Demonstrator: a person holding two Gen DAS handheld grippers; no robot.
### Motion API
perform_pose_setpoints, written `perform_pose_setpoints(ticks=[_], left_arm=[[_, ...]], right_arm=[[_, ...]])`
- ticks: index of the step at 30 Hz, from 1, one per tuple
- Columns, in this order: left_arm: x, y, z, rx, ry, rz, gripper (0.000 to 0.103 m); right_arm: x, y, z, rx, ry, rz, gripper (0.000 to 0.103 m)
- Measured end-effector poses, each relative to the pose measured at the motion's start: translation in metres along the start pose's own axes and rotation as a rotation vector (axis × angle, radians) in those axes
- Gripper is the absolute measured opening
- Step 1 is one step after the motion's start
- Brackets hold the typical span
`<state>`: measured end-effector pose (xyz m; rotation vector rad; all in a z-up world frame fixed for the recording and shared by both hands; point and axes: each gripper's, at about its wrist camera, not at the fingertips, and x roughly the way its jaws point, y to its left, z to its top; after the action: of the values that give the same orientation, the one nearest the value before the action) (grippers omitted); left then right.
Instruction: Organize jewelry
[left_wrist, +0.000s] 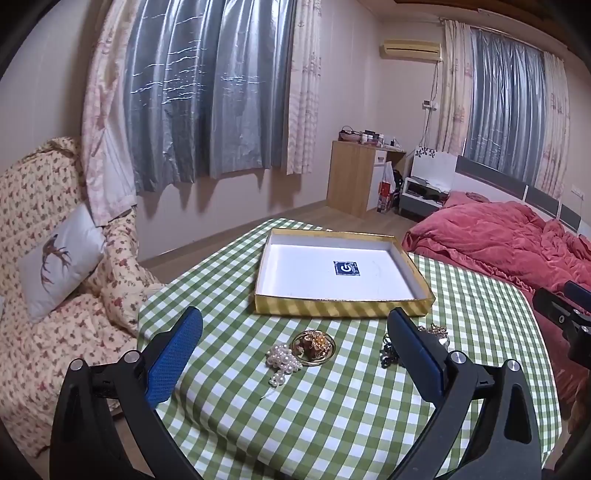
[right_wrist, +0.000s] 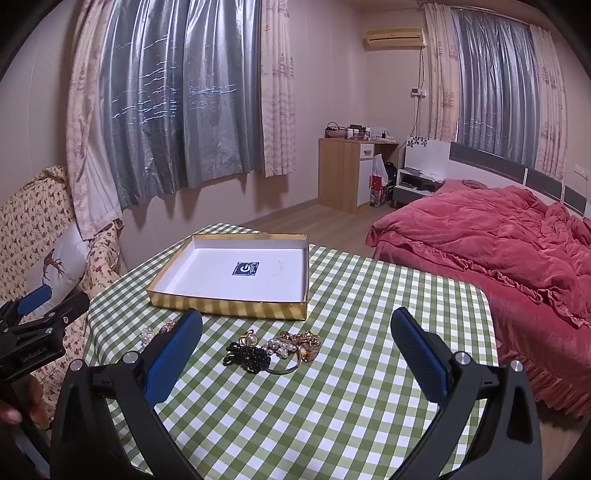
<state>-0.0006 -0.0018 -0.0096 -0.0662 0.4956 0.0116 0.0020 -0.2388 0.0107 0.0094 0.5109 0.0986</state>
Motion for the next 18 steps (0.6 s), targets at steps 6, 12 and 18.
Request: perform_pose_setpoints(ticks=[6,12,18], left_arm=[[0.0006,-0.001,-0.0008,-0.001,0.008,0.0,0.097],[0.0009,0.0004,-0.0015,-0.003,0.011,0.007,0.097],[0.0024,0.0009,-0.0028,0.003,0.015,0.006,0.097]], right_arm=[[-0.0008,0.0018,0.0,0.0,0.001,0.0,0.0],[0.0019,0.0008,-0.002,-0.01,0.003,0.002,0.0],[0.0031,0.0055,-0.0035,-0.011,0.004,0.002,0.0]])
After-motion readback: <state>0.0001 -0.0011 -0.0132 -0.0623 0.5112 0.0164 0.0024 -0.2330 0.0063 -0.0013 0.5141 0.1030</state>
